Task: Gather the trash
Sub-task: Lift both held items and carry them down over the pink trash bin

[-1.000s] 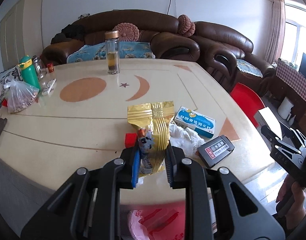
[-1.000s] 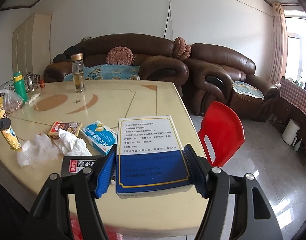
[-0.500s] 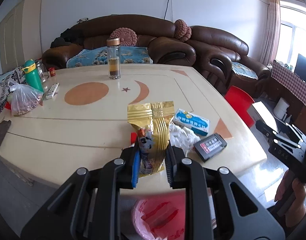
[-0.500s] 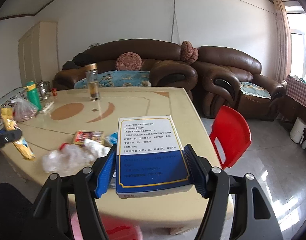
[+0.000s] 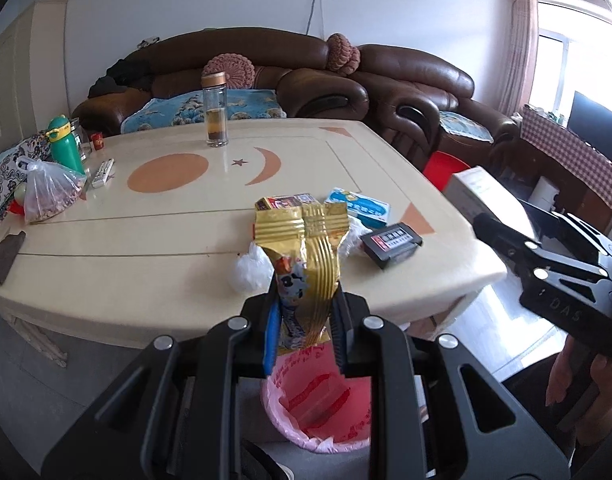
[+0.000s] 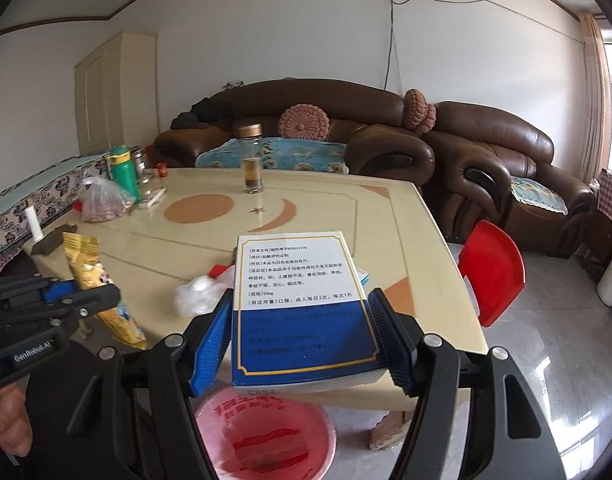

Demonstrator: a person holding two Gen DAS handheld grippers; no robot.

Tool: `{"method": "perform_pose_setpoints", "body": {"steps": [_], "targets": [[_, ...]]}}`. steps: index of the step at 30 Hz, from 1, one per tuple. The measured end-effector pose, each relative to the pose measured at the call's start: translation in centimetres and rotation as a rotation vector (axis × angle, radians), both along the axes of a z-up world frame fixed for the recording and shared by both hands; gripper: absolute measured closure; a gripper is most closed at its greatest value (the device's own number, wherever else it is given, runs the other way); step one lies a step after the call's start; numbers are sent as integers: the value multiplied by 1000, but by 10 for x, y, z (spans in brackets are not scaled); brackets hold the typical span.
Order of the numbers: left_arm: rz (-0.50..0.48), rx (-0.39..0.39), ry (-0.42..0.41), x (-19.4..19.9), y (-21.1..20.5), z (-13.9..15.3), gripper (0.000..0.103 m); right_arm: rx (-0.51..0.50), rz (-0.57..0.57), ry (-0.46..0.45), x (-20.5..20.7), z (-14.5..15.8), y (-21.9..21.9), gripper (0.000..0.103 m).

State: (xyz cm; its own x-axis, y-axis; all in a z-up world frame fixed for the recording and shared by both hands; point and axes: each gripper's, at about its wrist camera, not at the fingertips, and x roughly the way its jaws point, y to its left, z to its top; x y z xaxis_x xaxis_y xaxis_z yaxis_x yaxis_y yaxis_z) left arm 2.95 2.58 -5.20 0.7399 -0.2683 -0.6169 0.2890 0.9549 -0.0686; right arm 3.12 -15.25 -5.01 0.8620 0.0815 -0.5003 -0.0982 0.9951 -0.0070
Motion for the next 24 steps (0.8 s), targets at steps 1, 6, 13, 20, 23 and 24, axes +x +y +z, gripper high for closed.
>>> {"method": "perform_pose_setpoints", "body": {"steps": [1, 6, 13, 20, 23, 24], "targets": [[-4, 2, -4, -3, 0, 0, 81, 4, 6, 3, -4, 1, 3, 38], [-28, 9, -8, -17, -3, -2, 81, -11, 25, 15, -20, 2, 17, 38], [-52, 15, 26, -24, -5, -19, 81, -18, 18, 67, -31, -12, 21, 38], [-66, 26, 86, -20, -8, -47, 81, -10, -9, 162, -29, -46, 17, 38], [-71, 34, 127, -15, -10, -64, 81, -8, -14, 209, -24, -65, 15, 38], [-72, 38, 136, -15, -11, -69, 81, -9, -15, 223, -22, -71, 15, 38]]}}
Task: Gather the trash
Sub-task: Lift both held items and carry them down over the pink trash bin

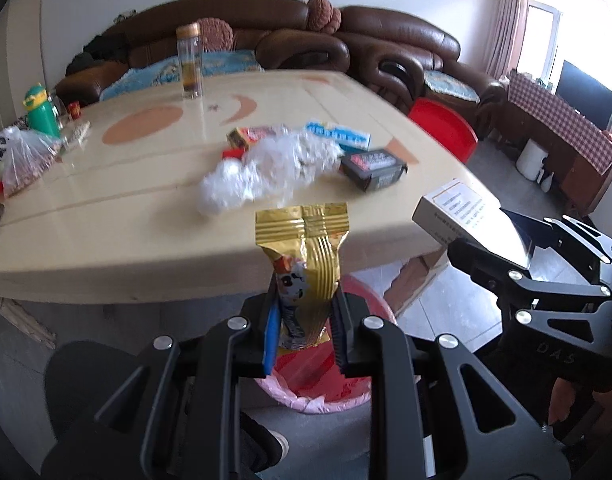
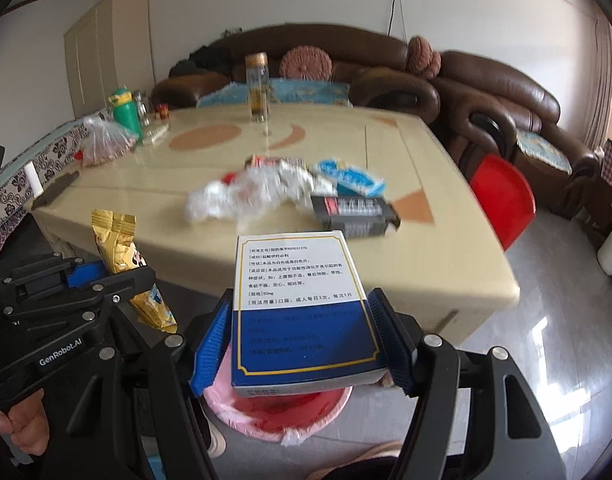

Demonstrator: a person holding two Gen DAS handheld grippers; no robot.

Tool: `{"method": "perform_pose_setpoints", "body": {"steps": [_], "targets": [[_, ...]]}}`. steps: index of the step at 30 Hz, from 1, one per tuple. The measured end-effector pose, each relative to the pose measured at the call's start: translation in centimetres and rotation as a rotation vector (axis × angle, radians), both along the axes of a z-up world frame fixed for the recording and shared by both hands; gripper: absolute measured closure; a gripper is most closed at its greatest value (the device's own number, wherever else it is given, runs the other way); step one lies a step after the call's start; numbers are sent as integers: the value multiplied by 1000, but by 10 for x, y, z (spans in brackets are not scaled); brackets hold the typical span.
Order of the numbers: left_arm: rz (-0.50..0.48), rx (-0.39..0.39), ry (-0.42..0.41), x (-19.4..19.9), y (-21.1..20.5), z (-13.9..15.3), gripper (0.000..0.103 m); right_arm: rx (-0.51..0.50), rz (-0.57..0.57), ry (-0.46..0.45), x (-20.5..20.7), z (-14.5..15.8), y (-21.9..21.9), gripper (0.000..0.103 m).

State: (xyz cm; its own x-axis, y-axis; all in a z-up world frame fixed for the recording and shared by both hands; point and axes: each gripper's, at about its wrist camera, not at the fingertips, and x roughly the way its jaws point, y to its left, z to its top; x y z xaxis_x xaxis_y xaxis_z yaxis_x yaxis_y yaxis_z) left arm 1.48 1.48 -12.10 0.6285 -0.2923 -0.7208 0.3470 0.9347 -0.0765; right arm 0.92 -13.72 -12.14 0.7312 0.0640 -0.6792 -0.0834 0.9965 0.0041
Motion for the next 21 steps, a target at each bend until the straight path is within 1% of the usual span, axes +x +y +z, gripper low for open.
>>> {"method": "perform_pose_setpoints", "body": {"steps": [11, 16, 18, 21], "targets": [[-50, 6, 167, 16, -10, -65, 81, -3, 18, 150, 21, -70, 3, 38], [-45, 12, 243, 30, -13, -93, 81, 12, 34, 229, 36, -101, 1, 38], [-40, 5, 295, 39, -15, -107, 81, 13, 42, 258, 42, -112, 2, 38], [-34, 18, 329, 46, -20, -122, 81, 23, 56, 303, 52, -130, 1, 38]]}}
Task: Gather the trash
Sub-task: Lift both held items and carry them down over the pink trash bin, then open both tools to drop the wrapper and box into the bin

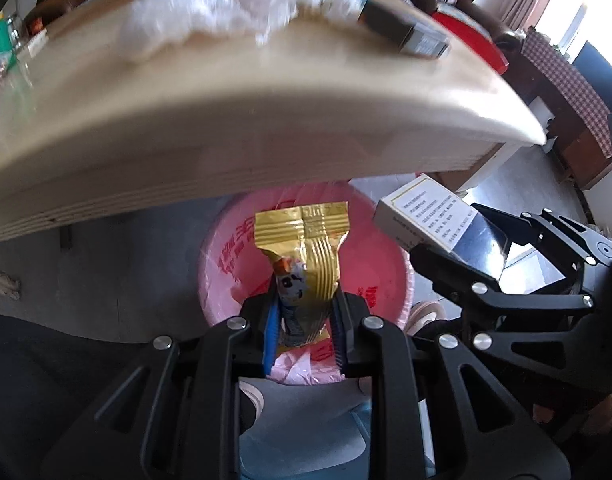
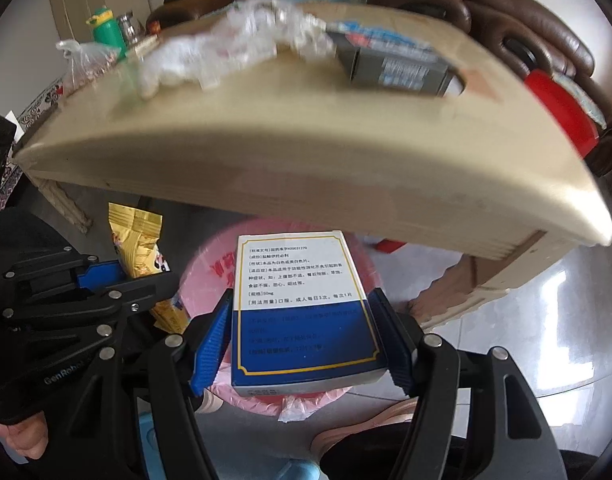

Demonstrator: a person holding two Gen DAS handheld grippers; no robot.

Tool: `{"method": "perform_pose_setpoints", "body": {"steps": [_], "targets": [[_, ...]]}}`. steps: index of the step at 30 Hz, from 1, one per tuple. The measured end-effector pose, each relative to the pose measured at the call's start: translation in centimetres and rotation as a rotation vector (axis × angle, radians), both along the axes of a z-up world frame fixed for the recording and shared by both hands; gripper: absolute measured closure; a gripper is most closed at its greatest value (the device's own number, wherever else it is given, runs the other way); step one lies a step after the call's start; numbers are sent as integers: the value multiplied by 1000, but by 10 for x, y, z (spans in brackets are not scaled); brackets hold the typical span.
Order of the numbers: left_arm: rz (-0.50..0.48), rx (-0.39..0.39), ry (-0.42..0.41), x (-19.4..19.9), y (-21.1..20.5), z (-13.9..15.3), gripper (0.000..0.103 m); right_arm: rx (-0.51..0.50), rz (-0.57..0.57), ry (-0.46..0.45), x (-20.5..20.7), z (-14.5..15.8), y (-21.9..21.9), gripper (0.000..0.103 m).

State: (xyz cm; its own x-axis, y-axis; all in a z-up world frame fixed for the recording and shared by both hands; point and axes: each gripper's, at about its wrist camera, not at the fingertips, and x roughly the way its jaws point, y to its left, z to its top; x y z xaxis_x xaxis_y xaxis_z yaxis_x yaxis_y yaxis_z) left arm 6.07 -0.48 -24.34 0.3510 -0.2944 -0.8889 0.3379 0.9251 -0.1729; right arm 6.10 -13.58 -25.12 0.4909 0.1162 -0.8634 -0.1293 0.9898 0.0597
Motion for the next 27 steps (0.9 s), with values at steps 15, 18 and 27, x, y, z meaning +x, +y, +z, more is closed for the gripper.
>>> {"method": "perform_pose_setpoints", "body": {"steps": [15, 18, 27], "targets": [[66, 31, 234, 43, -2, -85, 81, -20, 26, 180, 40, -79, -4, 38], [62, 20, 276, 47, -8, -96, 81, -20, 43, 205, 43, -93, -3, 38], [82, 15, 341, 51, -2, -108, 80, -27, 120, 211, 46, -110, 9, 37]]}}
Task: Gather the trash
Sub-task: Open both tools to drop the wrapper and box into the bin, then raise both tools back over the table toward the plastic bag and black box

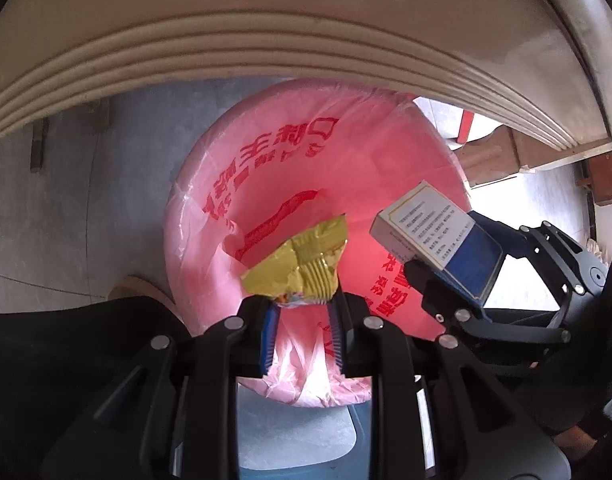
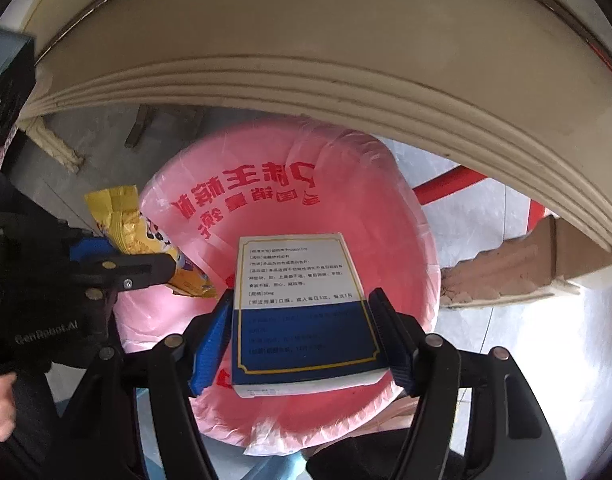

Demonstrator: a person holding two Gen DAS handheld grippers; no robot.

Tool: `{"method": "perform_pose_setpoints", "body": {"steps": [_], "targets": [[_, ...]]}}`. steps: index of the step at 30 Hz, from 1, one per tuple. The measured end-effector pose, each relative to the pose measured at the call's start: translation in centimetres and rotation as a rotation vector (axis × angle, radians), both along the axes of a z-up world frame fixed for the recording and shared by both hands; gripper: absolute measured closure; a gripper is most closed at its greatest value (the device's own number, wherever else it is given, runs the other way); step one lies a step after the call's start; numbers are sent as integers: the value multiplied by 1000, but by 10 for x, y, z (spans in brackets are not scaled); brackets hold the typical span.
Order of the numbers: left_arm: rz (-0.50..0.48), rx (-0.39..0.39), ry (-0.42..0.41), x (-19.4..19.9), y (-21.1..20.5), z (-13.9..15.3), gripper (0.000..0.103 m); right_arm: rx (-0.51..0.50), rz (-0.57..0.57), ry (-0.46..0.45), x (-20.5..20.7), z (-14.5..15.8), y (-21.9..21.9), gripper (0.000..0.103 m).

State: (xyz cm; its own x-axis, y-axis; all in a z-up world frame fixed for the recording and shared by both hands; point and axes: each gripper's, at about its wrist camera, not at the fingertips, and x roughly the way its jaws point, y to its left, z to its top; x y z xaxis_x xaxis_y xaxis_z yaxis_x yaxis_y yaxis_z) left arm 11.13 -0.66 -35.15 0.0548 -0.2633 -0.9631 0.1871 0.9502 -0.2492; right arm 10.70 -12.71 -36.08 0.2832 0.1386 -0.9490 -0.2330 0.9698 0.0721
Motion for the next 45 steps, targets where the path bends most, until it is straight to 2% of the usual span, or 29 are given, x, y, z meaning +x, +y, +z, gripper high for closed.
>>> {"method": "perform_pose_setpoints", "body": {"steps": [1, 2, 3, 4, 5, 7, 25, 33, 37, 40, 45], "targets": [[1, -2, 3, 1, 0, 0, 74, 4, 8, 6, 0, -2, 1, 36], [-1, 5, 1, 2, -2, 1, 61, 3, 13, 18, 1, -5, 3, 28], [-3, 16, -5, 3, -3, 2, 53, -1, 12, 21, 1, -8, 3, 24], [-4, 23, -18, 3, -4, 5, 40, -2, 13, 19, 1, -8, 3, 24], [-6, 28, -36, 3, -4, 7, 34, -9, 16, 12, 0, -8, 3, 24], [-7, 34, -53, 2, -3, 12, 31, -20, 15, 8, 0, -8, 3, 24], [9, 33, -67, 0, 2, 20, 29, 19, -34, -3, 0, 0, -7, 24], [-5, 29, -105, -9, 3, 40, 29, 35, -63, -39, -5, 19, -13, 24], [-16, 48, -151, -25, 10, 66, 29, 23, -47, -76, -21, 43, -13, 24], [-42, 51, -202, -34, 15, 98, 29, 61, -45, -108, -32, 71, -18, 24], [-106, 90, -275, -42, 27, 167, 29, 112, 23, -223, -49, 146, -31, 24]]}}
